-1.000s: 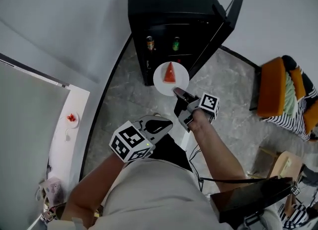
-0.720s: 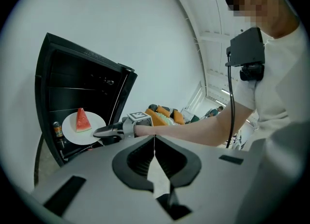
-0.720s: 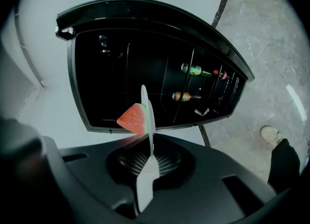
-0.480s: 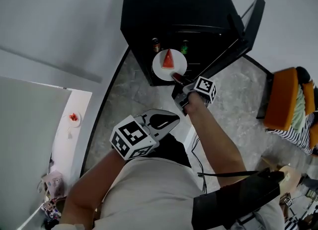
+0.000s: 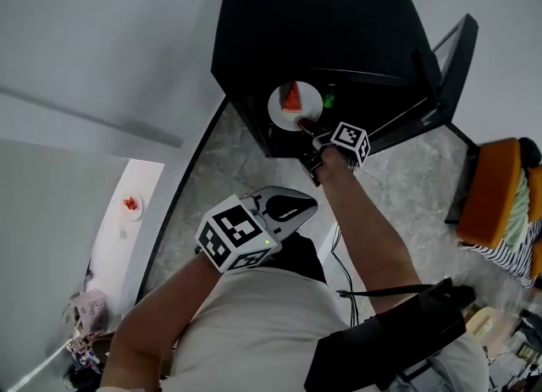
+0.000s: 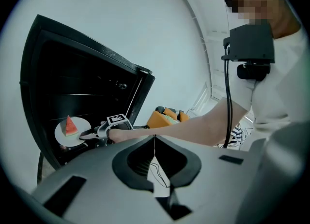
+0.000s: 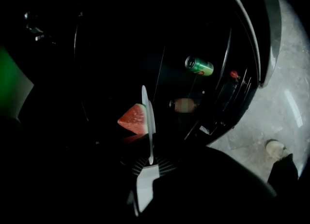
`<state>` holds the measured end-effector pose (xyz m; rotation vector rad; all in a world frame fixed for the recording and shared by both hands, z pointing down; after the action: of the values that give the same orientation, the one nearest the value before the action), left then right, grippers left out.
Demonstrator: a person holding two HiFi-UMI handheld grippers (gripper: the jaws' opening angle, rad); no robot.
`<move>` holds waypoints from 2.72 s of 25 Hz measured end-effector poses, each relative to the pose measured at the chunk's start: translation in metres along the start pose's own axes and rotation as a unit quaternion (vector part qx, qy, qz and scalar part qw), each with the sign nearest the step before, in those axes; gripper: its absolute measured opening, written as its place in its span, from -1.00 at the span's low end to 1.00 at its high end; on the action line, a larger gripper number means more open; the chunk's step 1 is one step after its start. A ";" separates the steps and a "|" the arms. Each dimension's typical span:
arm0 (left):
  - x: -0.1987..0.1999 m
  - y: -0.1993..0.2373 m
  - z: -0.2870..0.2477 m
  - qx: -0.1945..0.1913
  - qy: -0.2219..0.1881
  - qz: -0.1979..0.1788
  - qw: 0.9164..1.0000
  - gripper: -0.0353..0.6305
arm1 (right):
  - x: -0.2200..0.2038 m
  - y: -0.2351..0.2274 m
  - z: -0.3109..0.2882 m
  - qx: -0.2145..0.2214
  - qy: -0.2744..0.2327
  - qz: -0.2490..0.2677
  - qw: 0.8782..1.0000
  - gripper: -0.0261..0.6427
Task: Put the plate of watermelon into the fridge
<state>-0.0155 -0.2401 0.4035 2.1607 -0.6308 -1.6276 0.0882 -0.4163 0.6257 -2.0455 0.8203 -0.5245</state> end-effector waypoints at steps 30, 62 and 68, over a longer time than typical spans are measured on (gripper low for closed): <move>-0.016 0.042 0.011 0.003 0.001 0.032 0.999 -0.86 | 0.058 0.022 -0.065 -0.082 -0.045 0.190 0.977 -0.79; -0.025 0.036 0.025 0.012 -0.003 0.046 0.999 -0.86 | 0.062 0.027 -0.055 -0.258 -0.093 0.500 0.821 -0.24; -0.029 0.029 0.030 0.020 -0.007 0.046 0.999 -0.86 | 0.061 0.027 -0.052 -0.288 -0.098 0.530 0.792 -0.19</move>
<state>-0.0548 -0.2489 0.4347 2.1166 -0.7612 -1.5962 0.0886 -0.5005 0.6362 -1.6838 1.9442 0.6382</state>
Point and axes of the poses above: the fingertips, and each gripper's own axes: z backward along the fingers, y to its left, x out of its top, the point moved 8 cm from there along z, backward along the fingers, and after that the axes turned 15 degrees about -x, right-handed, at the moved point
